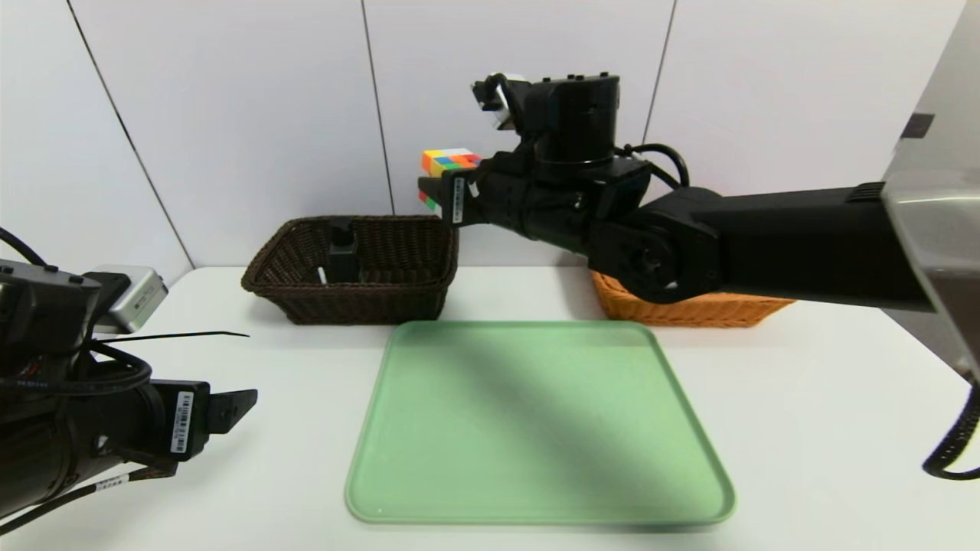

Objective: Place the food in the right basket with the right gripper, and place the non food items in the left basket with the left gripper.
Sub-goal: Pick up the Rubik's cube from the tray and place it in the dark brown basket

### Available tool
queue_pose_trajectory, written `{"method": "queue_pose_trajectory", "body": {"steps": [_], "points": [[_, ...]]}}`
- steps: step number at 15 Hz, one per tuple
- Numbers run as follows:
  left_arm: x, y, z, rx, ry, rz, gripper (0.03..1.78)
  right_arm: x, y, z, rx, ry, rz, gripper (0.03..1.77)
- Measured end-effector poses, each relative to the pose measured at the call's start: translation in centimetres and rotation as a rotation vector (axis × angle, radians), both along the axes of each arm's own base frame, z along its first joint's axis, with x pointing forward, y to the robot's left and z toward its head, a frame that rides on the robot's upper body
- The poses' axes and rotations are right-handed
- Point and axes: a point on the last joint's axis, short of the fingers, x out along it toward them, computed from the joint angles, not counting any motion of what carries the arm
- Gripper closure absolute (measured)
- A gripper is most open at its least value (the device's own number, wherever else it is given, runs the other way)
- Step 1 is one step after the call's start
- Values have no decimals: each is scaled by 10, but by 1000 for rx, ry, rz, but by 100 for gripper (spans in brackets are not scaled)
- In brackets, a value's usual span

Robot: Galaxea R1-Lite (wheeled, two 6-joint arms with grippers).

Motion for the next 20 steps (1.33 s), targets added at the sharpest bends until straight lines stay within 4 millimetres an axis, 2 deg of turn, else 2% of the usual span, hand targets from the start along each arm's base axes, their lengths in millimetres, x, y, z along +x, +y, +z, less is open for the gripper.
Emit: {"method": "queue_pose_trajectory", "body": {"steps": [3, 7, 15, 20], "points": [[1, 0, 1, -2, -3, 1, 12, 15, 18, -14, 5, 0, 9, 80], [1, -1, 0, -2, 2, 0, 12, 30, 34, -51, -30, 40, 24, 80], [7, -3, -5, 10, 28, -5, 12, 50, 42, -84, 7, -2, 22, 80], [9, -5, -9, 15, 47, -10, 12, 55, 47, -100, 18, -14, 37, 80]]}}
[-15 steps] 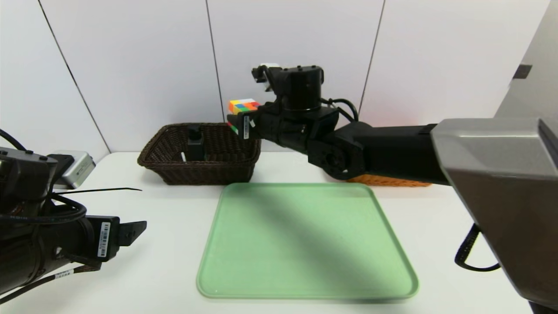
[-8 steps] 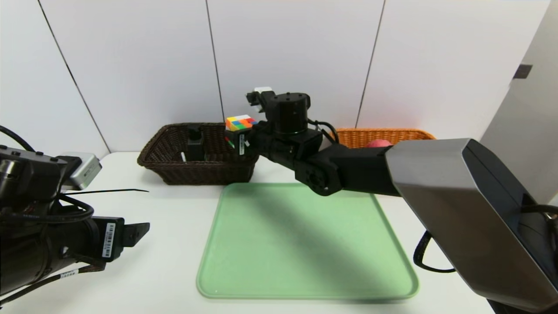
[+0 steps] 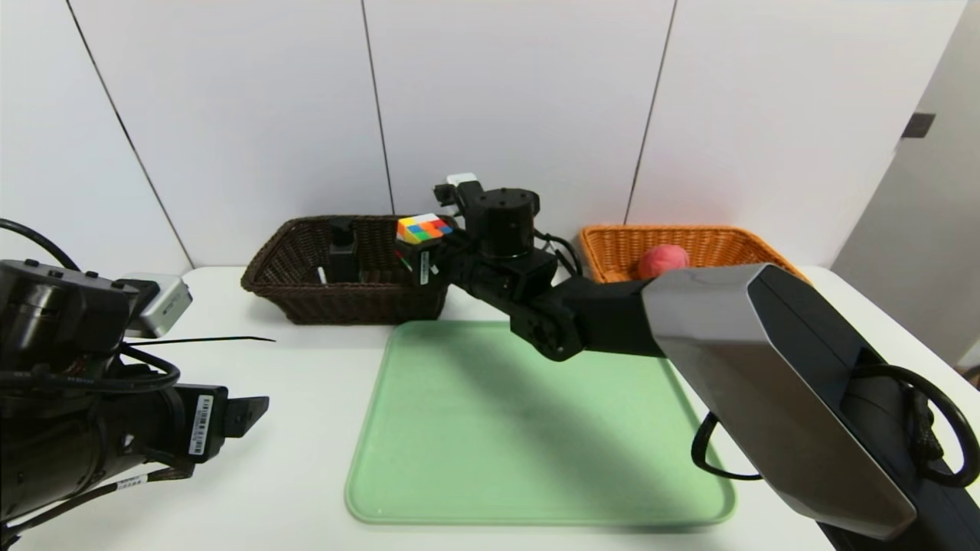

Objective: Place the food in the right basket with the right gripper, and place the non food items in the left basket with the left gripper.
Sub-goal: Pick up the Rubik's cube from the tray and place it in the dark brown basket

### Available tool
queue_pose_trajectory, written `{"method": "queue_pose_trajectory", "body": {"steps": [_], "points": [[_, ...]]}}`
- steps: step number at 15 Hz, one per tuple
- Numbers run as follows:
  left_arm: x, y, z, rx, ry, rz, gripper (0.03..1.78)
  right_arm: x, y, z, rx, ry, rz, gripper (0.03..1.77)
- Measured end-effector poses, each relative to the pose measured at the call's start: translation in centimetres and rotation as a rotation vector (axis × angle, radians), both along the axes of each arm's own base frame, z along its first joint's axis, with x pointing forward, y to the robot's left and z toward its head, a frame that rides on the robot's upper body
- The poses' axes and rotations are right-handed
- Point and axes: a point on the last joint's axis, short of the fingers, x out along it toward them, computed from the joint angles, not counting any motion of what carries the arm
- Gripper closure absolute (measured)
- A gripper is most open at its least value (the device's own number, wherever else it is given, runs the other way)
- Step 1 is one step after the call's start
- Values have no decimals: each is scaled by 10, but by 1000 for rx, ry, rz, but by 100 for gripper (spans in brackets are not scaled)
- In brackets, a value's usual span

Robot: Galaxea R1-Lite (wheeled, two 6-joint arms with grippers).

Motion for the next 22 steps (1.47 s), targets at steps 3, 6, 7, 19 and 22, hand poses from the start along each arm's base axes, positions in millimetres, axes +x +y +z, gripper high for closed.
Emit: {"method": "queue_pose_trajectory", "body": {"steps": [3, 6, 7, 19, 22], "points": [[2, -2, -1, 0, 4, -6, 12, 1, 2, -4, -2, 3, 3, 80], [2, -2, -1, 1, 6, -7, 12, 1, 3, -8, -12, 15, 6, 80], [2, -2, -2, 1, 8, -7, 12, 1, 3, -8, -11, 13, 6, 80], [1, -3, -2, 2, 8, -14, 12, 0, 3, -7, -7, 9, 8, 36], [2, -3, -1, 2, 4, -13, 12, -2, 3, -2, -2, 1, 3, 27]]}}
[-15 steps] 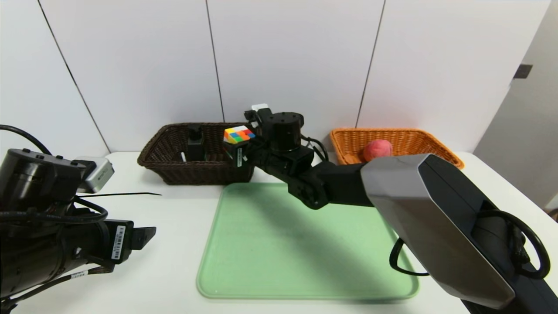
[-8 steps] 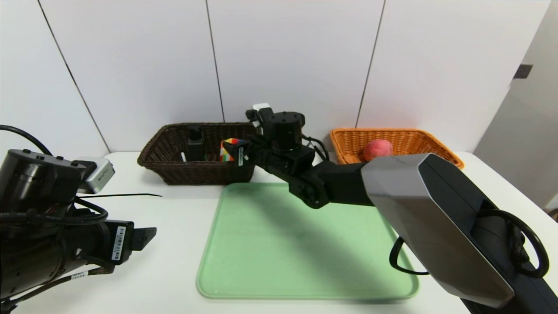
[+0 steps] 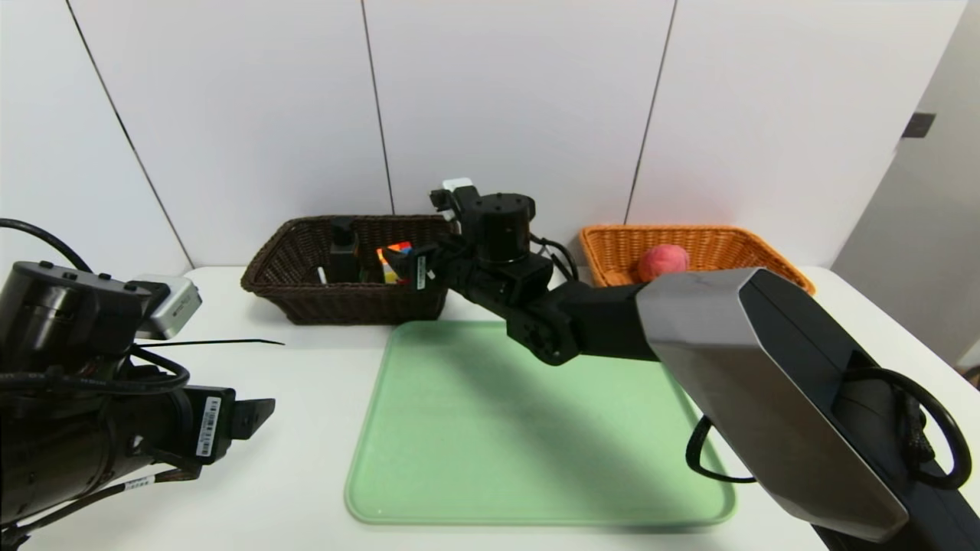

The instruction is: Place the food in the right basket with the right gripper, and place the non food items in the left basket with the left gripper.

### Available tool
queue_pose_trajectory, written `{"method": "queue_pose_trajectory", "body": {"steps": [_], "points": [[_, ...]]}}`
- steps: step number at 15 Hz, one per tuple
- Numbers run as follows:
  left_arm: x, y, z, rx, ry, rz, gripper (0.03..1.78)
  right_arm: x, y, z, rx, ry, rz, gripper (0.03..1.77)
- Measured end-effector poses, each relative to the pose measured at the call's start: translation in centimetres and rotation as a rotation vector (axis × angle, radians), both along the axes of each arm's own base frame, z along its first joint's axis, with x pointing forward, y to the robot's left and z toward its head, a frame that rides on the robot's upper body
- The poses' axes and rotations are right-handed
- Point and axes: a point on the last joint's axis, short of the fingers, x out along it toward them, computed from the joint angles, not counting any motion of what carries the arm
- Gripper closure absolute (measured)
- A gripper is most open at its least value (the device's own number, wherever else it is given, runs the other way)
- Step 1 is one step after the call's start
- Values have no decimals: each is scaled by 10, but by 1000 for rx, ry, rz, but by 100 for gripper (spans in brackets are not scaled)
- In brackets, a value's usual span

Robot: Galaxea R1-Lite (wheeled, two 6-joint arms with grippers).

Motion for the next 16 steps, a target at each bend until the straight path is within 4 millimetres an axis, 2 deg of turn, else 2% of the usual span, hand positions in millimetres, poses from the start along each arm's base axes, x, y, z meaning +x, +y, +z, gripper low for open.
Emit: {"method": "queue_pose_trajectory", "body": {"steps": [1, 3, 7, 9, 12, 14, 16], "points": [[1, 0, 3, -4, -10, 1, 12, -1, -1, 6, 6, -9, -6, 25], [4, -1, 14, -19, -47, 1, 12, -8, -7, 32, 35, -45, -21, 21], [8, -3, 28, -44, -93, -1, 12, -34, -38, 109, 92, -125, -61, 16], [9, -3, 29, -50, -102, 0, 12, -49, -67, 144, 62, -126, -90, 15], [8, -3, 31, -54, -111, -1, 12, -82, -118, 183, -44, -46, -131, 13], [6, -2, 35, -64, -127, -4, 12, -108, -157, 199, -139, 50, -167, 12], [1, 0, 39, -71, -139, -7, 12, -133, -197, 201, -240, 181, -221, 11]]}}
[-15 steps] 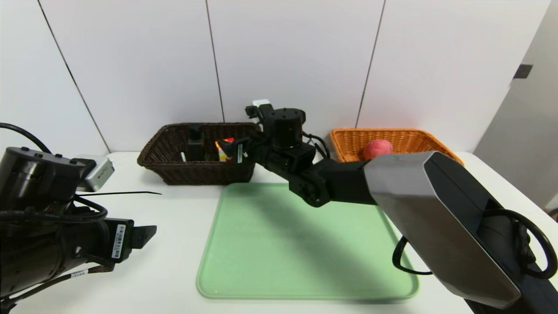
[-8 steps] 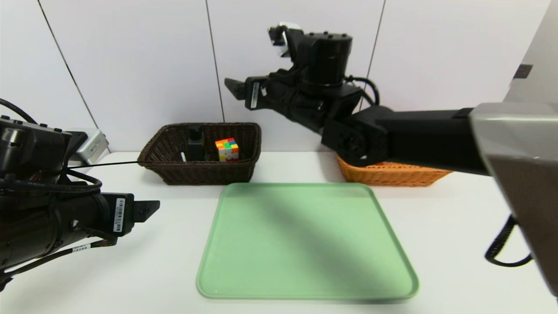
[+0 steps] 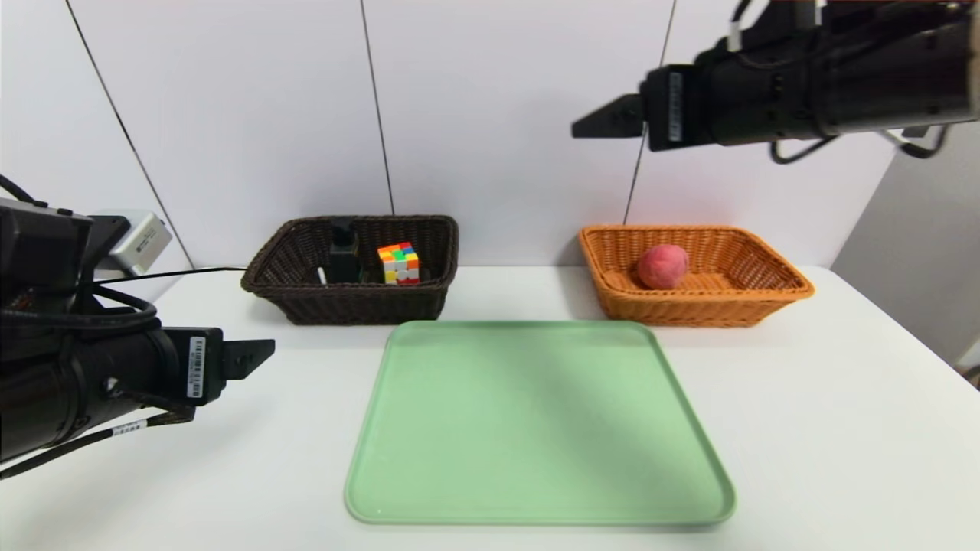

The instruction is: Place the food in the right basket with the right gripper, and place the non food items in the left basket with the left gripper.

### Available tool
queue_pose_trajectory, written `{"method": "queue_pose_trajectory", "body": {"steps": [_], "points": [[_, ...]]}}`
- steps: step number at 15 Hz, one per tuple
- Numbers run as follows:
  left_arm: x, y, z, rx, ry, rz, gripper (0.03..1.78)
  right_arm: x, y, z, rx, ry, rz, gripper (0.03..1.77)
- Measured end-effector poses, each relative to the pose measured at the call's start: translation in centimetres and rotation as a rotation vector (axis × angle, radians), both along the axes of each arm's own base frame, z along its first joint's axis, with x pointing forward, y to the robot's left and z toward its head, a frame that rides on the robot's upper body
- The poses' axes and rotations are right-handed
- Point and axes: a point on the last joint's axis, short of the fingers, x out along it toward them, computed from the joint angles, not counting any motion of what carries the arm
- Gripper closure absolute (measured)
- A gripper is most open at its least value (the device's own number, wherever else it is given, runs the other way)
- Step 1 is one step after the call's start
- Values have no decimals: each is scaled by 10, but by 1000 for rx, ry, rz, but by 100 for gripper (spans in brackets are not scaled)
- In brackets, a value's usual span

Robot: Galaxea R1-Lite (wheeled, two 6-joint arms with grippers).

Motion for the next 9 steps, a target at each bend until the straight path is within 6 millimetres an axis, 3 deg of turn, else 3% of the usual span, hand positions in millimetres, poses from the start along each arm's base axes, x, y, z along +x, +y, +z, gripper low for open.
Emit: {"method": "queue_pose_trajectory", "body": {"steps": [2, 5, 9], "points": [[-9, 4, 1, -10, 6, 1, 12, -25, -36, -17, -106, 201, -65, 11], [-27, 17, 0, -29, 21, 43, 12, -59, -67, -54, -218, 452, -122, 11], [-58, 40, 0, -27, 6, 130, 12, -102, -92, -61, -172, 475, -230, 11]]}}
